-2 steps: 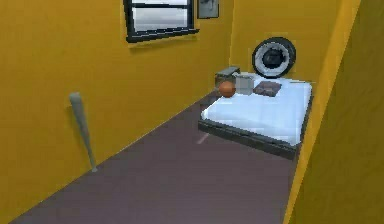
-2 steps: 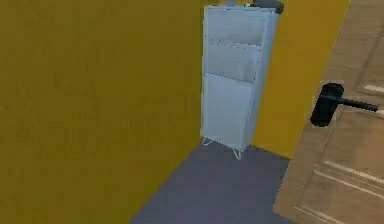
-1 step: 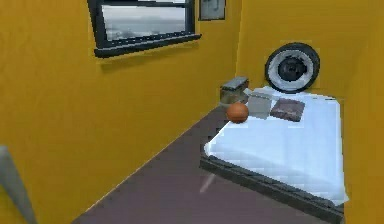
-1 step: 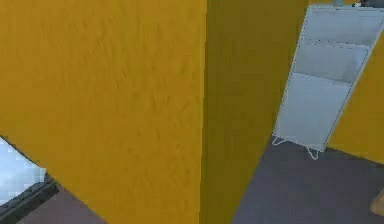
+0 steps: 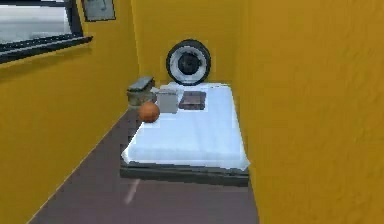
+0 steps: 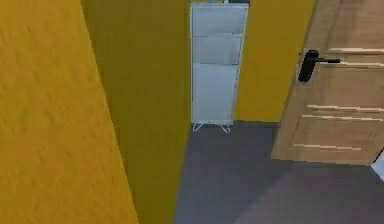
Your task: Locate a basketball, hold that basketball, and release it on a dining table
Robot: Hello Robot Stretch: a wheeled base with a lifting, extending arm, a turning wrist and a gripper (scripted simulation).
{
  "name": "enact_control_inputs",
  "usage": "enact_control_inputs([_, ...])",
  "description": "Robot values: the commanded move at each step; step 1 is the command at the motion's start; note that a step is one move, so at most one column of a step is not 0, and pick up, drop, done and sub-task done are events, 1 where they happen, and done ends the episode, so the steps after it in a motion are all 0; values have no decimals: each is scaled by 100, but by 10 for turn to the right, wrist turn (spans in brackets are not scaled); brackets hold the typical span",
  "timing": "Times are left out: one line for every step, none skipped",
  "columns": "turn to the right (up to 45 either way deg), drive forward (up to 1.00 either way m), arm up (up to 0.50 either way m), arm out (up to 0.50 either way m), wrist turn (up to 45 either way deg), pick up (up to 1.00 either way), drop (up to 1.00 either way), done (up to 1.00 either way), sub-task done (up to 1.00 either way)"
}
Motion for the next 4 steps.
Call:
enact_control_inputs([0,100,0,0,0,0,0,0,0])
enact_control_inputs([420,0,0,0,0,0,0,0,0])
enact_control_inputs([0,5,0,0,0,0,0,0,0])
enact_control_inputs([-450,0,0,0,0,0,0,0,0])
